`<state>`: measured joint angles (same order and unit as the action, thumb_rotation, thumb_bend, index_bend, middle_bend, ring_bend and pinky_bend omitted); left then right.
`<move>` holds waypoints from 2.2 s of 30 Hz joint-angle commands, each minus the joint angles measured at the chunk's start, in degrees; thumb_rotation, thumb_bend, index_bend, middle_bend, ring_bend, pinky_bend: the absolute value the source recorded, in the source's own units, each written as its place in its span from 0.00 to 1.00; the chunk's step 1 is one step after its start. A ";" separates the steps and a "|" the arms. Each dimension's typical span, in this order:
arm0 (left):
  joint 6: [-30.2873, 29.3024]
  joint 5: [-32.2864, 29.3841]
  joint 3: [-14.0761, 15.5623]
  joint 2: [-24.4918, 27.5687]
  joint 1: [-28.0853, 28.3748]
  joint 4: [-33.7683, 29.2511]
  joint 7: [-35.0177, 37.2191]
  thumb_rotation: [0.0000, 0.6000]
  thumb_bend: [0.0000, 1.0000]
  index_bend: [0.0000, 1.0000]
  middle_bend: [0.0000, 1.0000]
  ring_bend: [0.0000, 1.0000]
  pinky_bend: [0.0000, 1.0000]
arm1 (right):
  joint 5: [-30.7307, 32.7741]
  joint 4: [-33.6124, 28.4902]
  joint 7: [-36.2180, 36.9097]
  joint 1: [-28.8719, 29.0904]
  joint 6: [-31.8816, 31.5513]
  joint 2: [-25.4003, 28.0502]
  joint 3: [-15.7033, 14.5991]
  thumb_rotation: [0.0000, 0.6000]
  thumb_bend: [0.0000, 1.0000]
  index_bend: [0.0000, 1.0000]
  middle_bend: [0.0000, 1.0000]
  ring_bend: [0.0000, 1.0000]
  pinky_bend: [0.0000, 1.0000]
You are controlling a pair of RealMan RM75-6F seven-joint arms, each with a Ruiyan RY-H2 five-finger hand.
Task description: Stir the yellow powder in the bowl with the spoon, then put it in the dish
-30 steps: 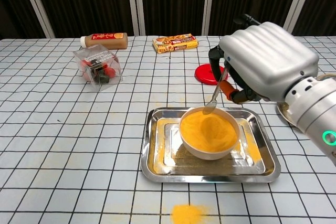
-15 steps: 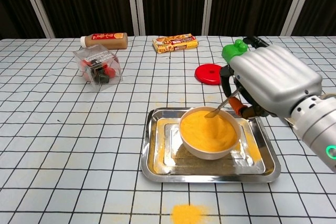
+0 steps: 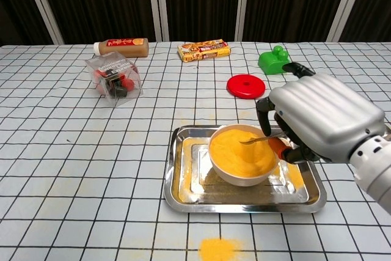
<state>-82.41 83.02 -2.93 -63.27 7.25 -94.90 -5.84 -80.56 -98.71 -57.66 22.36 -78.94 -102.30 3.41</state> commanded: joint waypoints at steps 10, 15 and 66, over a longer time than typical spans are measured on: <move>0.02 -0.06 -0.04 0.03 0.00 -0.06 0.12 1.00 0.00 0.00 0.00 0.00 0.00 | -0.15 -3.03 -0.10 -1.27 -0.41 0.70 -1.27 1.00 0.76 0.92 0.80 0.45 0.00; 0.06 -0.08 -0.06 0.02 0.02 -0.06 0.15 1.00 0.00 0.00 0.00 0.00 0.00 | -0.79 -3.81 -0.17 -1.40 -0.39 1.02 -1.57 1.00 0.76 0.92 0.80 0.45 0.00; 0.17 0.24 0.19 -0.08 0.05 0.01 -0.12 1.00 0.00 0.00 0.00 0.00 0.00 | -0.55 -0.39 6.43 -0.93 1.01 0.13 0.20 1.00 0.76 0.93 0.81 0.46 0.00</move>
<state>-82.24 83.26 -2.74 -63.34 7.30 -94.89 -5.96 -81.10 -98.87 -51.07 21.61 -77.87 -102.33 3.84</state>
